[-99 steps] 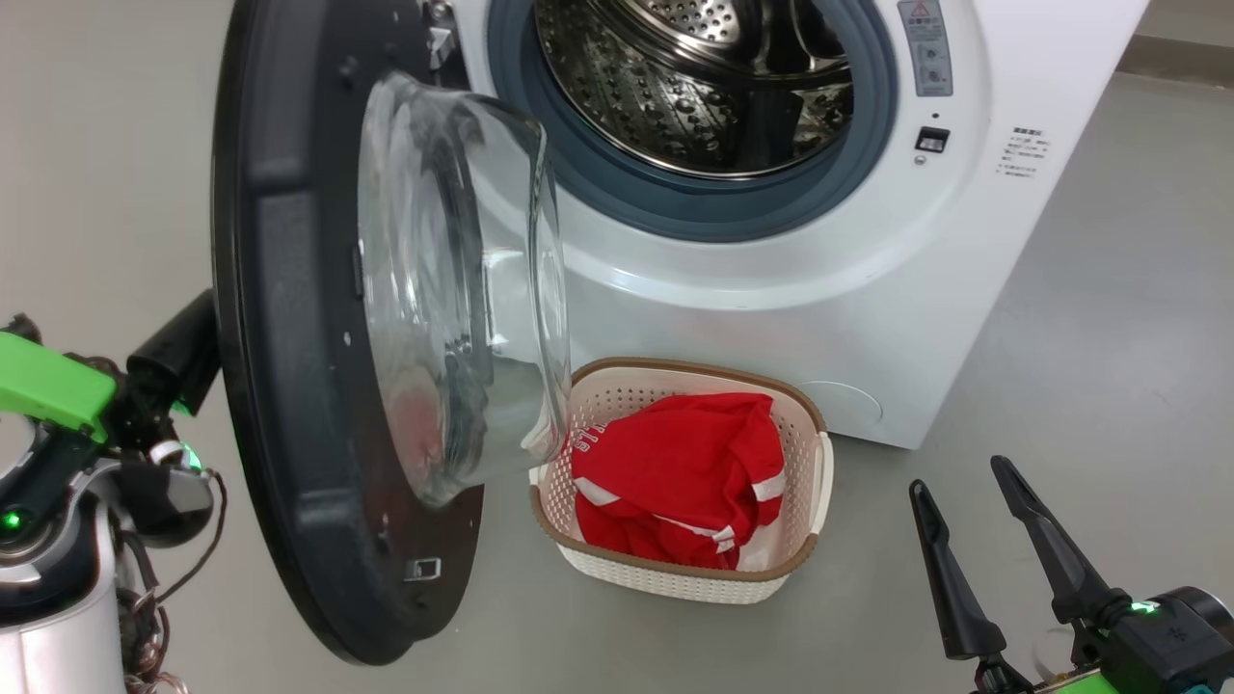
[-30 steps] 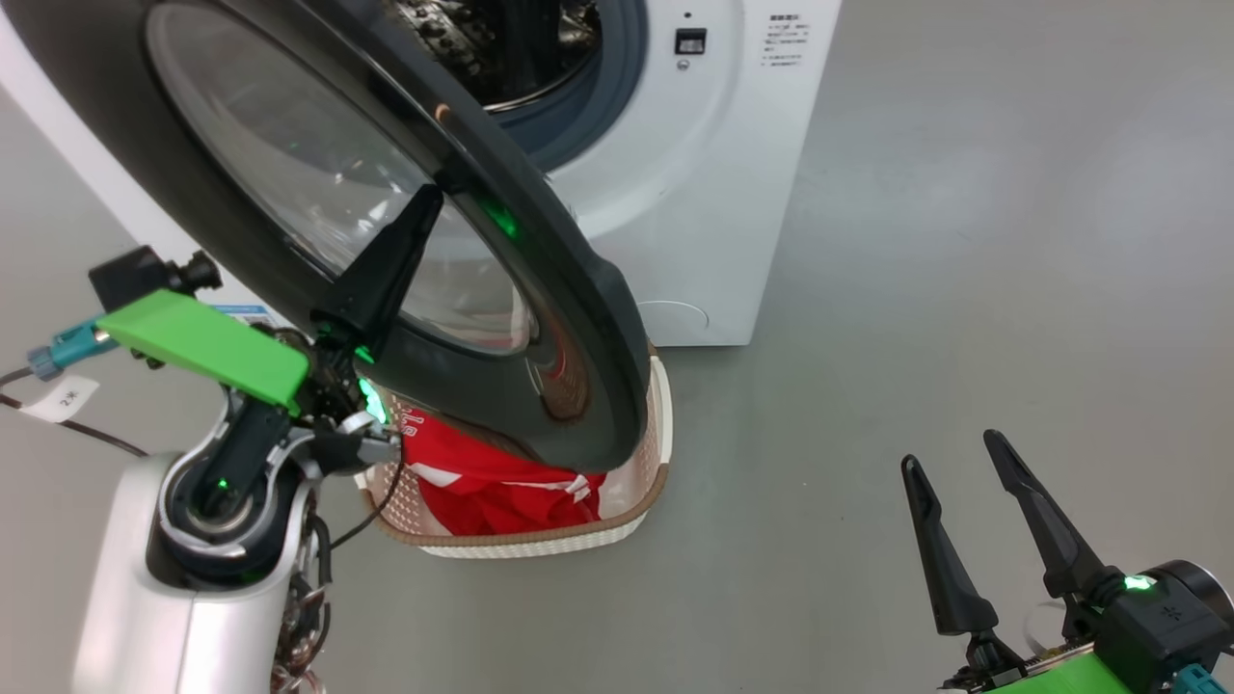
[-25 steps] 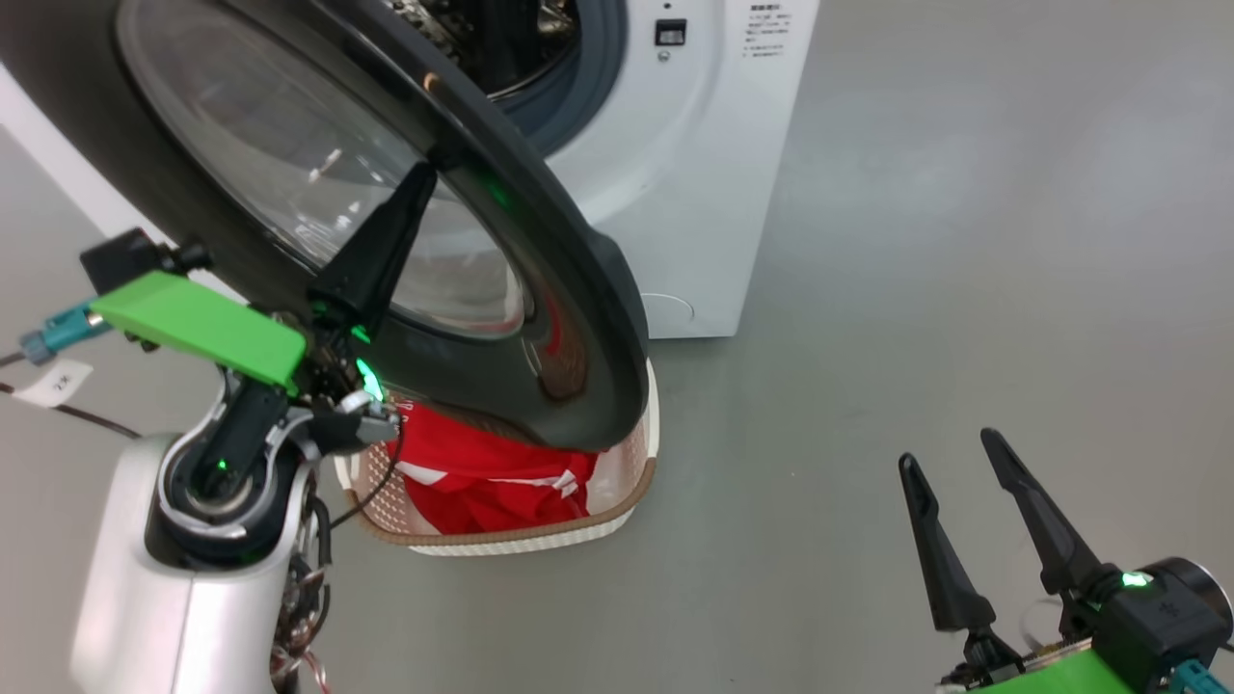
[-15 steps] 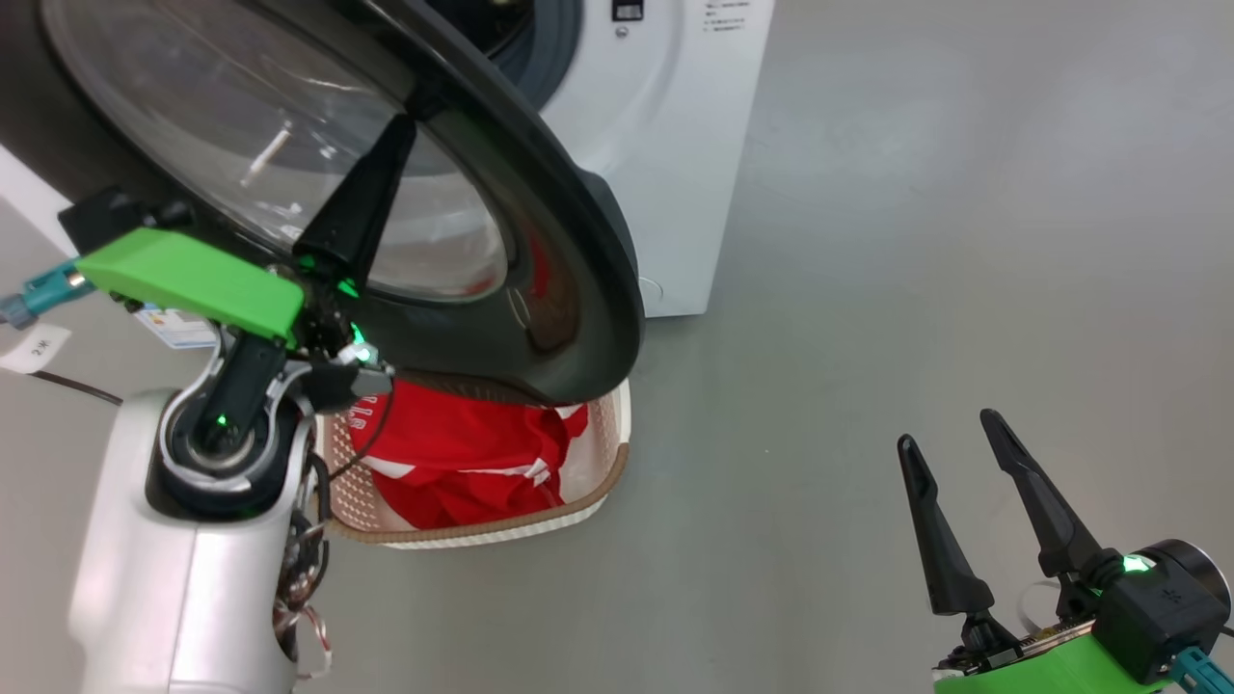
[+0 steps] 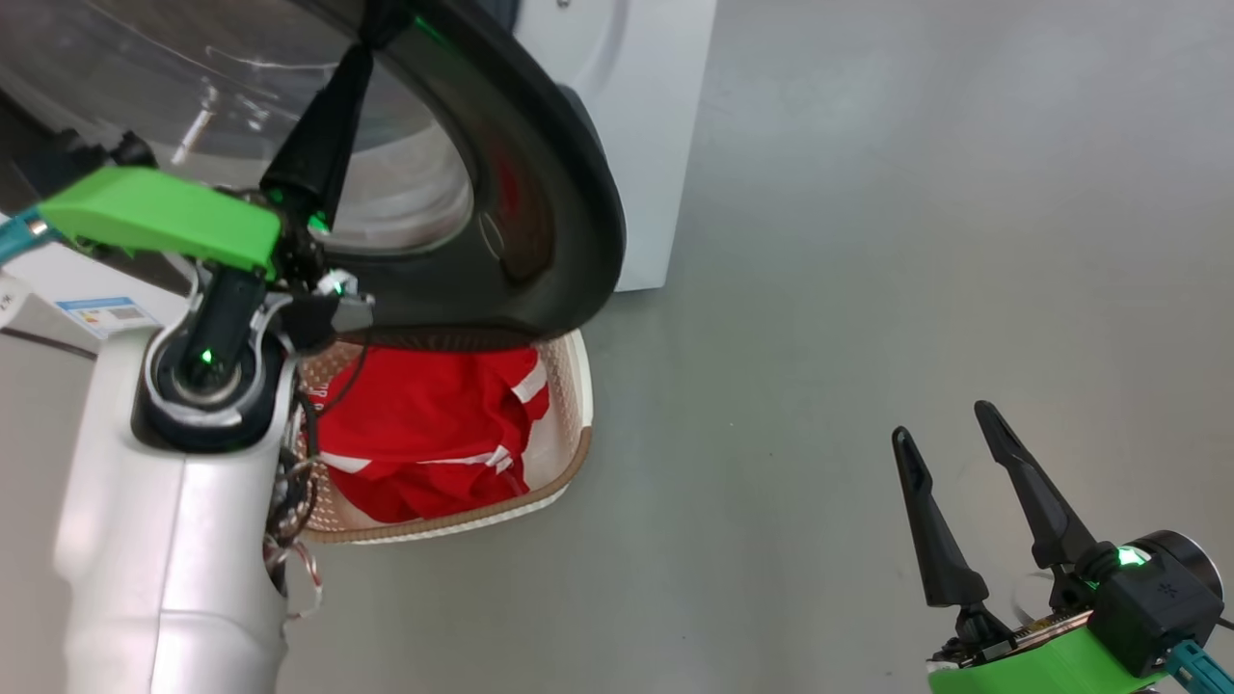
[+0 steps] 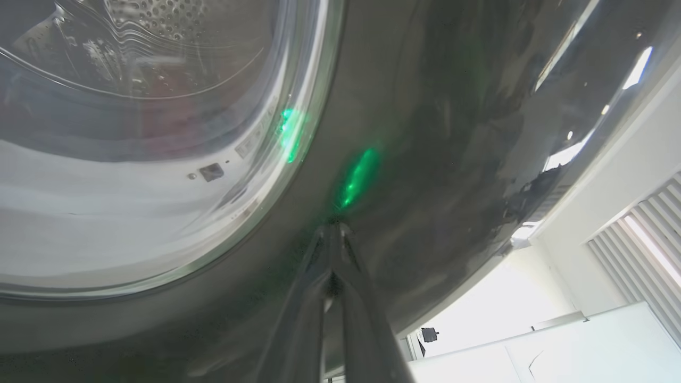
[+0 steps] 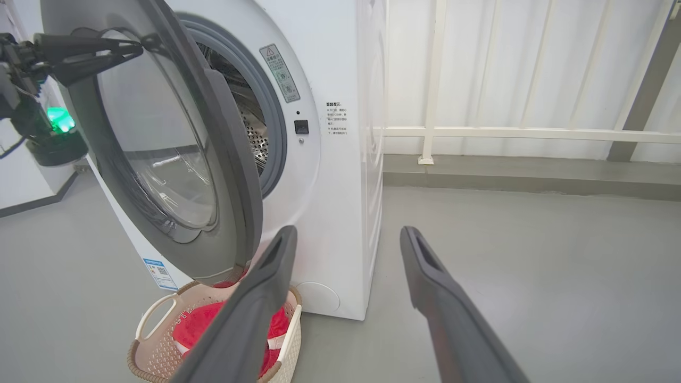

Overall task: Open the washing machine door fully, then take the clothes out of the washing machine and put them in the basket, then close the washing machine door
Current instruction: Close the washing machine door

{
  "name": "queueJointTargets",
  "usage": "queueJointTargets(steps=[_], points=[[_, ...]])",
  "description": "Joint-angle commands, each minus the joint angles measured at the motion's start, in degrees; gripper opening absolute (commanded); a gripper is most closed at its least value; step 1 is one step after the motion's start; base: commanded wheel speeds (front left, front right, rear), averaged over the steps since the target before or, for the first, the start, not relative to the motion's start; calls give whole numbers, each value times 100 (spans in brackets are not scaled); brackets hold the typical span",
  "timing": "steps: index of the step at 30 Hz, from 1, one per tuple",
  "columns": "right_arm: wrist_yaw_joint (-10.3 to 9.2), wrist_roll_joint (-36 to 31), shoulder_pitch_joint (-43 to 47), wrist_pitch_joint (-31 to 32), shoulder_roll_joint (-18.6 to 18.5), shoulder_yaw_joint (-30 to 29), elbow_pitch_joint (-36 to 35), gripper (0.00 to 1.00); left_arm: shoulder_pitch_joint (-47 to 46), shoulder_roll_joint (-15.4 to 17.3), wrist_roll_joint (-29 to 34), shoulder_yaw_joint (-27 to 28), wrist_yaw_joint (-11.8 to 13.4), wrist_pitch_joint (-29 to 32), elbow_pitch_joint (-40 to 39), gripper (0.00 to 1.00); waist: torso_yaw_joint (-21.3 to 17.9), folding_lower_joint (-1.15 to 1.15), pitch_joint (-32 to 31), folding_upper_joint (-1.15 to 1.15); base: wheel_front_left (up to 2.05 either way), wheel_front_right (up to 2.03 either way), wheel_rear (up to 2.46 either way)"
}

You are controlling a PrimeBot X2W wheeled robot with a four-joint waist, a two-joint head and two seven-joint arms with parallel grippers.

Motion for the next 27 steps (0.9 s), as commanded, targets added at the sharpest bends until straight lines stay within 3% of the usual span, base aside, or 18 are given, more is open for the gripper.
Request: queueJointTargets(steps=[1, 27], points=[[35, 17, -203, -48, -76, 169, -133, 100, -275, 115, 37, 108, -93, -28, -101, 0, -69, 0, 54, 0, 0, 0, 0], [35, -81, -224, 25, -76, 263, -165, 100, -1117, 260, -10, 303, -511, -135, 1092, 0, -499, 0, 212, 0, 0, 0, 0]])
